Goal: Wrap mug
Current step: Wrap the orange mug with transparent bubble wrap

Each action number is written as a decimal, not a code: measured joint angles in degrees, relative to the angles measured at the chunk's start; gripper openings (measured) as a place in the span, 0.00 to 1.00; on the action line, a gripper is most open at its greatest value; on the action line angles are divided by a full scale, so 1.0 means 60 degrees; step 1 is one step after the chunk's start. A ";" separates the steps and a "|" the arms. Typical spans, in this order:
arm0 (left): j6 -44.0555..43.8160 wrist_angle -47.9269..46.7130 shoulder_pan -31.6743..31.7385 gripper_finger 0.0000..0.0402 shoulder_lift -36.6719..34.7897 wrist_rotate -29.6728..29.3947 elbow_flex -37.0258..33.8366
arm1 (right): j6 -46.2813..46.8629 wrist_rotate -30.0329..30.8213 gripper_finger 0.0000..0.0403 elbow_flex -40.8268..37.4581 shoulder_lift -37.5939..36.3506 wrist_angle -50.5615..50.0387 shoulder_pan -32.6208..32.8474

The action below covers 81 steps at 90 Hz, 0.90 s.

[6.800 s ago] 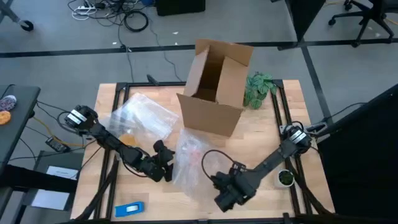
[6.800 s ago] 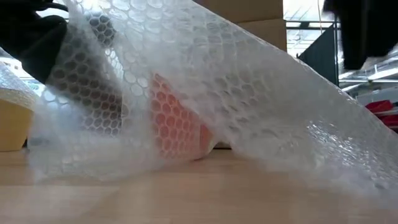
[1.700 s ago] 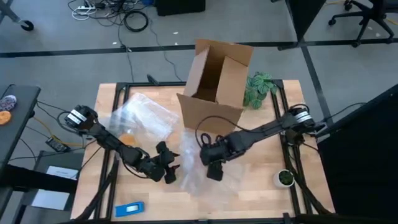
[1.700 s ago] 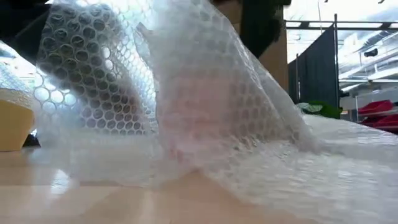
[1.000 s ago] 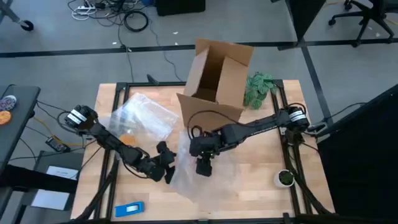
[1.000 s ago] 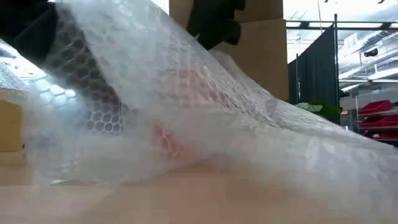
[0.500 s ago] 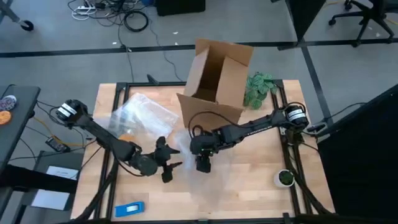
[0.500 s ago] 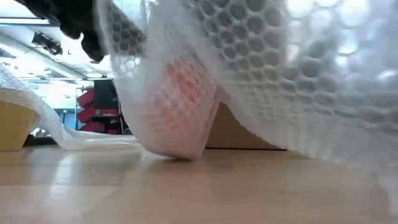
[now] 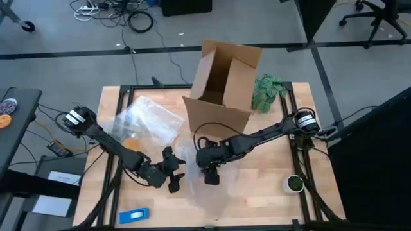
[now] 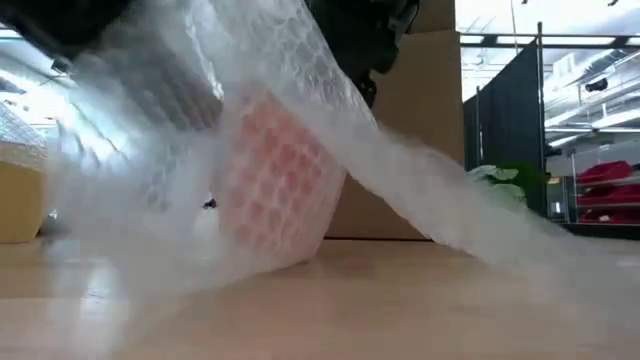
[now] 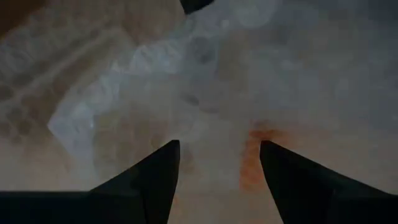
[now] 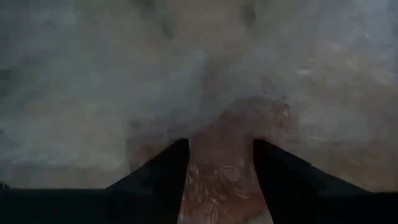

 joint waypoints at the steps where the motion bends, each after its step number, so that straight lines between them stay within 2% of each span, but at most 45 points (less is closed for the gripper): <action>1: 0.0000 0.0002 -0.0017 0.52 0.0017 0.0000 0.0000 | -0.0018 0.0000 0.40 0.0000 0.0000 0.0008 0.0015; 43: -0.0043 -0.0015 -0.0320 0.52 0.0196 0.0058 -0.0004 | -0.0118 0.0081 0.40 0.0000 0.0004 0.0496 0.0451; 55: 0.0451 -0.0110 -0.0345 0.52 -0.0012 0.0061 0.0000 | -0.0264 0.0268 0.39 0.0000 0.0004 0.0486 0.0351; 81: 0.0284 -0.2723 -0.0418 0.52 -0.0748 0.0121 0.0656 | -0.0622 0.0288 0.38 0.0000 0.0004 0.0424 0.0362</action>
